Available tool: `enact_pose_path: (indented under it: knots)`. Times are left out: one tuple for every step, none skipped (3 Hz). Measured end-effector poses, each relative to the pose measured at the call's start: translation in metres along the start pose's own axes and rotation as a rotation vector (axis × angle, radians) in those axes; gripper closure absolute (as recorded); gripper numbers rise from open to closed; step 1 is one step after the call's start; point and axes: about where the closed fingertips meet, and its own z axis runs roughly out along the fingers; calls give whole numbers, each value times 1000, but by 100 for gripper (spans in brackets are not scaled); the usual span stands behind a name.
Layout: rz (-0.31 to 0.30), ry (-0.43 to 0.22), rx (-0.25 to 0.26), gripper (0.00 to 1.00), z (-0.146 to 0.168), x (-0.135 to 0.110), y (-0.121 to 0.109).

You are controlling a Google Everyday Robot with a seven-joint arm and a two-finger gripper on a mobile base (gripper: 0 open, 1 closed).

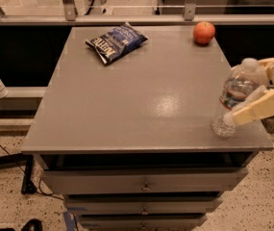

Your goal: Pick water bottle

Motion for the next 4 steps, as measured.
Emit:
enact_pose_path:
  knots:
    - [-5, -33, -16, 41, 14, 0, -1]
    - [-18, -53, -7, 64, 22, -7, -12]
    - [-47, -74, 10, 87, 30, -28, -28]
    - [-101, -85, 22, 100, 38, -63, -45]
